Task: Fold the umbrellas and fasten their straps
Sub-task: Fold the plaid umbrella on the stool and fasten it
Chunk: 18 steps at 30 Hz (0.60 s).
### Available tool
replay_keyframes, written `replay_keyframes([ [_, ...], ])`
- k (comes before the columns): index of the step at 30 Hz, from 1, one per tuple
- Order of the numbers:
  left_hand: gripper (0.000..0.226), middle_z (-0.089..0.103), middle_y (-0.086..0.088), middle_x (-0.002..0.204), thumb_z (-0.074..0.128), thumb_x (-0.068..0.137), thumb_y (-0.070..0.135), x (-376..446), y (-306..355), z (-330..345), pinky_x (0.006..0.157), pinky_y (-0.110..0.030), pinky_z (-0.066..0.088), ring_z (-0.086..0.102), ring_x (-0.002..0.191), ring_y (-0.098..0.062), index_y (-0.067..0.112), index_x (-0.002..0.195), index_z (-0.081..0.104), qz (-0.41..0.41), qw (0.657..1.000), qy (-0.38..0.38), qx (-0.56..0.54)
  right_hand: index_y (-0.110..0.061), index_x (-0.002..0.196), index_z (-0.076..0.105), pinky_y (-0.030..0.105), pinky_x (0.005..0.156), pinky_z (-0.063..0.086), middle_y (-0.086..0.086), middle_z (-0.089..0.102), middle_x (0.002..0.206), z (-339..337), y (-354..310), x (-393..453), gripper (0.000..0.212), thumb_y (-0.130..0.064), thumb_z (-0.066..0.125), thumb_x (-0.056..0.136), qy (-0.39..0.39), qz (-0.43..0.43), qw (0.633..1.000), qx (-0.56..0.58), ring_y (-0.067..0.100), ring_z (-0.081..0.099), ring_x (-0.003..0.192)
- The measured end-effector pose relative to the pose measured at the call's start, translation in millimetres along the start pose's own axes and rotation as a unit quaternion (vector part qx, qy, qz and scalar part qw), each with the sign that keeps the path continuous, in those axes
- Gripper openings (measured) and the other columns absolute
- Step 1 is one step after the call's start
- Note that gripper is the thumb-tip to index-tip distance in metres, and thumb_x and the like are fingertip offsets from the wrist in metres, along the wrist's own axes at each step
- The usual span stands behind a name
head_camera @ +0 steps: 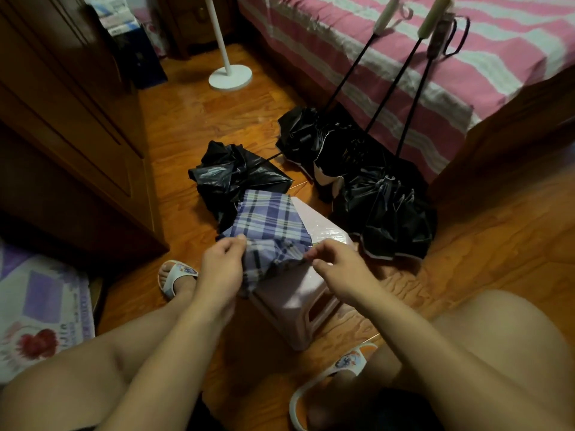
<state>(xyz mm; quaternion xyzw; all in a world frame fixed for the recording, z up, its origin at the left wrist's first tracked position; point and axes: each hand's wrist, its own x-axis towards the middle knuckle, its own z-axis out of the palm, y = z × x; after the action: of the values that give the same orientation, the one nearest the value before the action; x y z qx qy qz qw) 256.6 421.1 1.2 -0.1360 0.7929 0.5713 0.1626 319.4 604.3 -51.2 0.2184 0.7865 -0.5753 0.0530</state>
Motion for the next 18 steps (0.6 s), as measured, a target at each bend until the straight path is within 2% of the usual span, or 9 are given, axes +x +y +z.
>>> replay_keyframes([
  [2, 0.033, 0.076, -0.016, 0.096, 0.047, 0.108, 0.033, 12.0, 9.9, 0.8, 0.082, -0.049, 0.057, 0.073, 0.091, -0.034, 0.008, 0.102, 0.068, -0.031, 0.999, -0.021, -0.039, -0.027, 0.086, 0.066, 0.034, 0.093, 0.053, -0.005, 0.074, 0.099, 4.4, -7.5, 15.7, 0.027, -0.002, 0.059, 0.094, 0.0, -0.033, 0.999, 0.015, 0.014, 0.068, 0.101],
  [4, 0.033, 0.077, -0.015, 0.097, 0.043, 0.11, 0.03, 18.9, 16.2, 0.6, 0.089, -0.048, 0.059, 0.075, 0.093, -0.031, 0.007, 0.106, 0.067, -0.057, 0.996, -0.024, -0.068, -0.026, 0.077, 0.065, 0.04, 0.09, 0.056, -0.004, 0.075, 0.089, 7.6, -7.9, 28.5, 0.029, 0.0, 0.056, 0.088, 0.003, -0.032, 0.999, -0.012, 0.017, 0.069, 0.094],
  [7, 0.034, 0.077, -0.017, 0.096, 0.041, 0.11, 0.026, 27.7, 22.8, -0.8, 0.076, -0.04, 0.059, 0.076, 0.085, -0.03, 0.004, 0.11, 0.067, -0.12, 0.983, -0.008, -0.139, -0.022, 0.067, 0.065, 0.033, 0.072, 0.055, -0.003, 0.071, 0.077, 5.7, 2.3, 36.4, 0.024, -0.005, 0.057, 0.082, 0.041, 0.003, 0.994, -0.101, 0.018, 0.064, 0.081],
  [9, 0.038, 0.076, -0.021, 0.101, 0.04, 0.11, 0.027, 32.0, 26.2, -2.5, 0.074, -0.042, 0.058, 0.075, 0.088, -0.034, 0.001, 0.105, 0.068, -0.17, 0.969, -0.012, -0.179, -0.025, 0.068, 0.065, 0.026, 0.065, 0.047, -0.005, 0.07, 0.08, 6.3, 6.2, 38.6, 0.027, -0.006, 0.058, 0.085, 0.041, 0.004, 0.992, -0.116, 0.016, 0.062, 0.082],
  [11, 0.042, 0.074, -0.024, 0.108, 0.039, 0.11, 0.028, 36.4, 28.6, -4.7, 0.076, -0.045, 0.058, 0.073, 0.095, -0.036, -0.001, 0.101, 0.069, -0.194, 0.96, -0.031, -0.201, -0.032, 0.076, 0.067, 0.026, 0.074, 0.05, -0.008, 0.071, 0.092, 10.4, 4.9, 39.1, 0.032, -0.005, 0.057, 0.088, 0.012, -0.026, 0.996, -0.087, 0.012, 0.063, 0.091],
  [14, 0.037, 0.073, -0.022, 0.112, 0.044, 0.108, 0.026, 37.2, 36.3, -6.9, 0.08, -0.043, 0.058, 0.072, 0.103, -0.034, -0.002, 0.112, 0.068, -0.194, 0.956, -0.079, -0.204, -0.037, 0.096, 0.066, 0.026, 0.091, 0.053, -0.011, 0.07, 0.105, 14.9, 1.9, 38.2, 0.036, -0.003, 0.058, 0.091, 0.005, -0.085, 0.995, -0.045, 0.008, 0.064, 0.102],
  [16, 0.027, 0.074, -0.021, 0.111, 0.052, 0.104, 0.015, 37.5, 39.8, -8.9, 0.079, -0.04, 0.061, 0.072, 0.106, -0.034, 0.0, 0.122, 0.065, -0.165, 0.962, -0.095, -0.194, -0.035, 0.104, 0.064, 0.024, 0.09, 0.053, -0.012, 0.067, 0.106, 16.4, 0.0, 40.8, 0.034, -0.004, 0.062, 0.091, 0.021, -0.12, 0.992, -0.027, 0.006, 0.063, 0.102],
  [18, 0.029, 0.076, -0.018, 0.105, 0.054, 0.099, 0.001, 37.7, 39.8, -11.5, 0.069, -0.038, 0.063, 0.075, 0.098, -0.032, 0.004, 0.128, 0.061, -0.129, 0.97, -0.079, -0.191, -0.033, 0.104, 0.064, 0.024, 0.088, 0.054, -0.013, 0.068, 0.104, 19.2, -3.0, 44.6, 0.029, -0.008, 0.069, 0.091, 0.017, -0.149, 0.989, -0.009, 0.005, 0.064, 0.1],
])
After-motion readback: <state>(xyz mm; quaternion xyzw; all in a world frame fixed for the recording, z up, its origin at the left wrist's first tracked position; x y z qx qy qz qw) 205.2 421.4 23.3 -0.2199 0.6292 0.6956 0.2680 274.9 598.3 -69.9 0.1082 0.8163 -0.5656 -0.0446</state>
